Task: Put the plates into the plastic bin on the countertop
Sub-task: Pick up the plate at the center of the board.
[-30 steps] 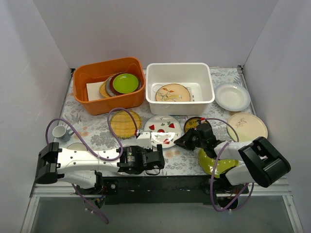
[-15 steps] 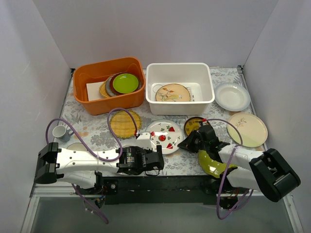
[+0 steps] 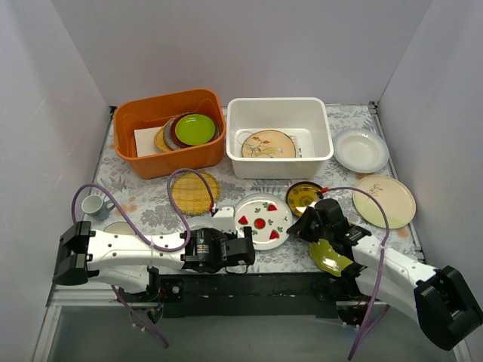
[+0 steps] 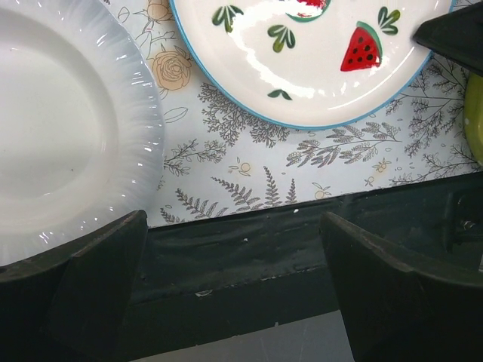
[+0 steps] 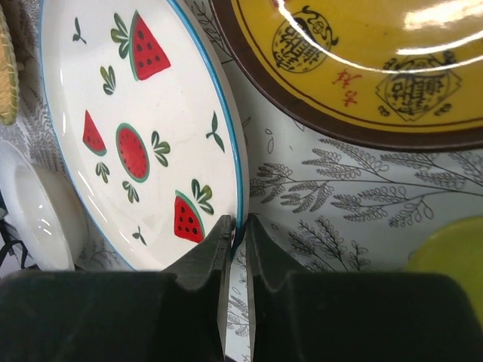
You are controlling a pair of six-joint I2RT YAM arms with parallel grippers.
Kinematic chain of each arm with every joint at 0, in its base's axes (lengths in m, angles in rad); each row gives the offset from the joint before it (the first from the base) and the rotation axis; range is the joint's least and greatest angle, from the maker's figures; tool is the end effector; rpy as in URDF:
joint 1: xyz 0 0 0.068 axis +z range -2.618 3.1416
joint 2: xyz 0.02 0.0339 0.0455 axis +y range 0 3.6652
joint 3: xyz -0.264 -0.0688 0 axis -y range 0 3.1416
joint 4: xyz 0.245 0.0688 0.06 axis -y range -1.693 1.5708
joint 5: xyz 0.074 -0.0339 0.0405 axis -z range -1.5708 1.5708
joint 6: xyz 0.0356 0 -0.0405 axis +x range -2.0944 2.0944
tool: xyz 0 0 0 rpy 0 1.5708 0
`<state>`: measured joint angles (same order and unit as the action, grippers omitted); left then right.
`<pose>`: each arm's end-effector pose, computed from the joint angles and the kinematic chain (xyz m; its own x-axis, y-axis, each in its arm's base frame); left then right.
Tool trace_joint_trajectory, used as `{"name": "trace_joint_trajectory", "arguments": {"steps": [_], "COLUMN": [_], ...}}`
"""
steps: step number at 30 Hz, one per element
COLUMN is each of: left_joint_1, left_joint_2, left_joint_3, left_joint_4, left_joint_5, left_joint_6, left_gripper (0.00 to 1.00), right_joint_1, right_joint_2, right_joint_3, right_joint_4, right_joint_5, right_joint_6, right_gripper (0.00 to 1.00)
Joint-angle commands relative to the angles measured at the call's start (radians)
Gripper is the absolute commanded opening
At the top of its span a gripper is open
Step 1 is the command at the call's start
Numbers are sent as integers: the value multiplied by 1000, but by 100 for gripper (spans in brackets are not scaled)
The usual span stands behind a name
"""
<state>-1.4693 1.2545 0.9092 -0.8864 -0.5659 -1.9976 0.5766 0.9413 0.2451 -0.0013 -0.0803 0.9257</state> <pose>0.0416 -0.2203 0.2398 -0.7084 -0.6278 -0.3226 -0.4271 0.7452 -0.5121 0.1451 0.0978 0.1455 -0.7992 0.4304 -0.4197 0.0725 0.7621 0.6434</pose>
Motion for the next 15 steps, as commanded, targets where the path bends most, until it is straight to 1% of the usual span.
{"name": "trace_joint_trajectory", "arguments": {"steps": [1, 15], "left_joint_1": [-5, -5], "left_joint_2": [-30, -55], "left_joint_3": [-13, -64], "left_joint_4": [15, 107], "left_joint_5": [-48, -60], "left_joint_6": [-460, -426], "left_gripper": [98, 98], "right_joint_1": [5, -11], "right_joint_2": [-70, -202], "right_joint_3": [63, 126], "right_joint_4": [-107, -203], "right_joint_5": [56, 54], "right_joint_6": [-59, -45], "right_gripper": [1, 1]}}
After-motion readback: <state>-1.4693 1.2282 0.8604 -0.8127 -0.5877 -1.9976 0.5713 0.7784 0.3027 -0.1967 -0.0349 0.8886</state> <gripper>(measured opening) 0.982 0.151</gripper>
